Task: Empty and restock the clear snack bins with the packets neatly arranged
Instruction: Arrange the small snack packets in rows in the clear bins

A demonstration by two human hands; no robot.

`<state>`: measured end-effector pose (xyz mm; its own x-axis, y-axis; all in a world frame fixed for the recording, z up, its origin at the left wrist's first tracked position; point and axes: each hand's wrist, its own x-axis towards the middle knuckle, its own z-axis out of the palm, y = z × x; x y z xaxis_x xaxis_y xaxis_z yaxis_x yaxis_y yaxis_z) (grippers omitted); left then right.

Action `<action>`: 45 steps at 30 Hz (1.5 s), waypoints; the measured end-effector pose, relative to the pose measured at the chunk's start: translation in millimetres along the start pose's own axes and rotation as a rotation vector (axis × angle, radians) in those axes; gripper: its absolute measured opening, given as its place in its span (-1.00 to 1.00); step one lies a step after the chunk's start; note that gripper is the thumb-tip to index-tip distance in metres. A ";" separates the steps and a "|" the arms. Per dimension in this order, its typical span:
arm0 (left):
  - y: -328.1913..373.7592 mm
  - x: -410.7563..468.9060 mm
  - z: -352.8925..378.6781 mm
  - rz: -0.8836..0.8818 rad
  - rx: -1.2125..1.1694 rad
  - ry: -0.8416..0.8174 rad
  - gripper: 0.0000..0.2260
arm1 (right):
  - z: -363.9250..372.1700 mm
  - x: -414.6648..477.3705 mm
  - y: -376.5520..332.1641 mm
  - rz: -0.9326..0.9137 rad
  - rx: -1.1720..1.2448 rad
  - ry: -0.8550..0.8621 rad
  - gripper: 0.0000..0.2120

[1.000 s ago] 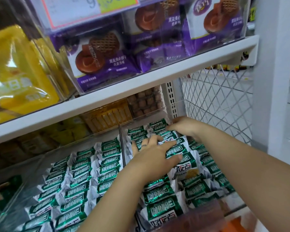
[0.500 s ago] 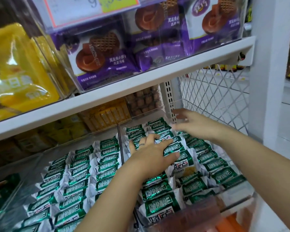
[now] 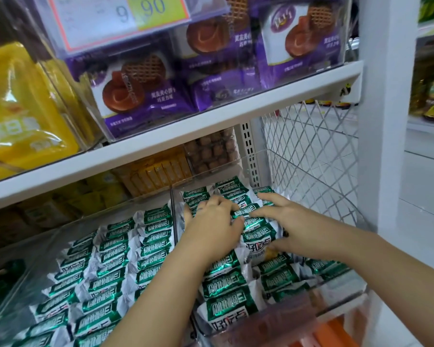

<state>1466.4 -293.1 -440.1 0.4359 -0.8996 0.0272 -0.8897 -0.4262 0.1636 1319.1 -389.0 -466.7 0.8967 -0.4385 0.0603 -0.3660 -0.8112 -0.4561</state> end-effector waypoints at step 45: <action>-9.3 50.5 -7.9 0.178 -0.152 -0.016 -0.84 | 16.6 -4.9 -14.9 -0.013 -0.189 0.128 -0.41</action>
<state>1497.8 -333.8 -432.5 0.2709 -0.9611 0.0537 -0.9211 -0.2426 0.3046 1324.2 -368.4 -475.0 0.8670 -0.4635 0.1832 -0.4056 -0.8698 -0.2809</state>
